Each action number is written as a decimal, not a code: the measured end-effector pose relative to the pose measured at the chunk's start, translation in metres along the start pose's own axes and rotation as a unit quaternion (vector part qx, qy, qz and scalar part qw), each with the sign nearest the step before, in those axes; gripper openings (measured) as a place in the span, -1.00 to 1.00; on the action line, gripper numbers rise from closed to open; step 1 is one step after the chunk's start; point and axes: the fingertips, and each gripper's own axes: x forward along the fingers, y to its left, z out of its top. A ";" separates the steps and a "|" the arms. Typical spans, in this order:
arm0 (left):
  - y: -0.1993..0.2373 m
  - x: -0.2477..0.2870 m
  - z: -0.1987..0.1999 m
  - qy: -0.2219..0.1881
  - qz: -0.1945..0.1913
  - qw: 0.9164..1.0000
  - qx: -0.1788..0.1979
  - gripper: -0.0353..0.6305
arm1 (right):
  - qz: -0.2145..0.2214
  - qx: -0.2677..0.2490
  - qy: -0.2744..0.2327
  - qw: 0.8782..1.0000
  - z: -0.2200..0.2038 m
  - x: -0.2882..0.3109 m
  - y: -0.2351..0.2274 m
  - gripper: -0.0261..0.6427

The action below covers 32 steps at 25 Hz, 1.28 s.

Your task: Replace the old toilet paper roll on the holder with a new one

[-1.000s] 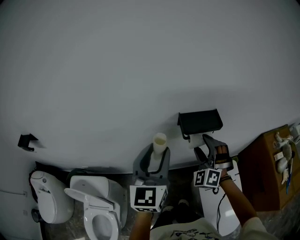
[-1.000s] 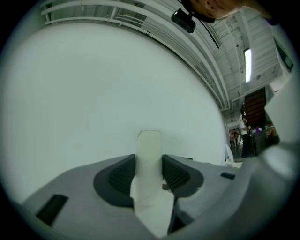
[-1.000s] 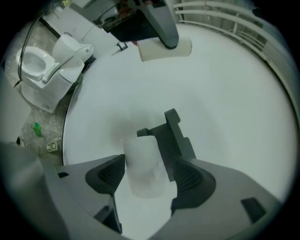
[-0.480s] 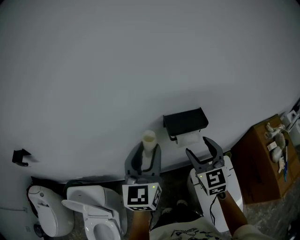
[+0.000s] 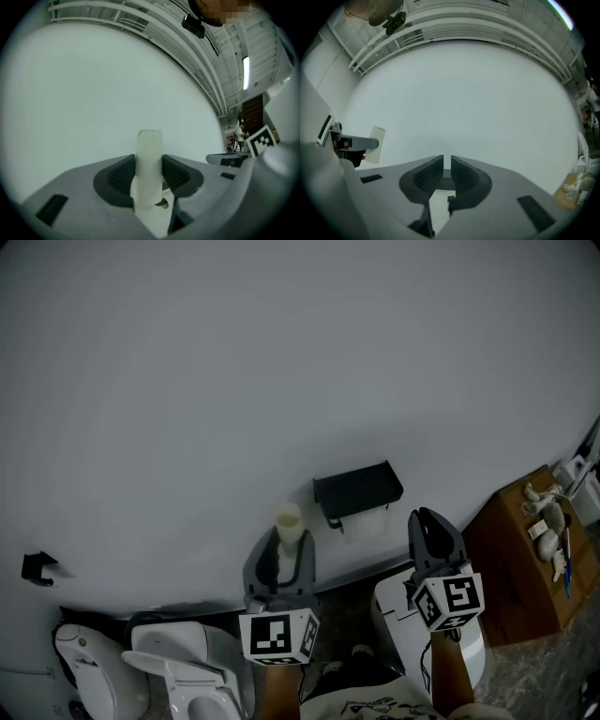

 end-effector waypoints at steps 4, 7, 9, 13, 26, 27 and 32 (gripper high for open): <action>-0.005 0.003 0.001 -0.001 -0.001 1.000 0.001 -0.35 | -0.011 0.009 0.001 1.000 0.004 -0.003 -0.007 -0.80; -0.007 0.005 0.001 0.000 -0.001 1.000 0.002 -0.35 | -0.013 0.012 0.002 1.000 0.005 -0.003 -0.011 -0.83; -0.008 0.005 0.003 0.000 -0.001 1.000 0.004 -0.35 | -0.012 0.014 0.001 1.000 0.005 -0.003 -0.012 -0.84; -0.008 0.005 0.004 0.000 0.000 1.000 0.008 -0.35 | -0.015 0.018 0.001 1.000 0.007 -0.005 -0.014 -0.85; -0.009 0.005 0.006 -0.002 0.000 1.000 0.017 -0.35 | -0.010 0.030 0.005 0.999 0.007 -0.005 -0.013 -0.86; -0.009 0.005 0.006 -0.002 0.000 1.000 0.016 -0.35 | -0.011 0.030 0.005 0.999 0.006 -0.005 -0.013 -0.86; -0.009 0.007 0.006 -0.003 -0.005 1.000 0.016 -0.35 | -0.017 0.033 0.006 0.999 0.005 -0.004 -0.014 -0.86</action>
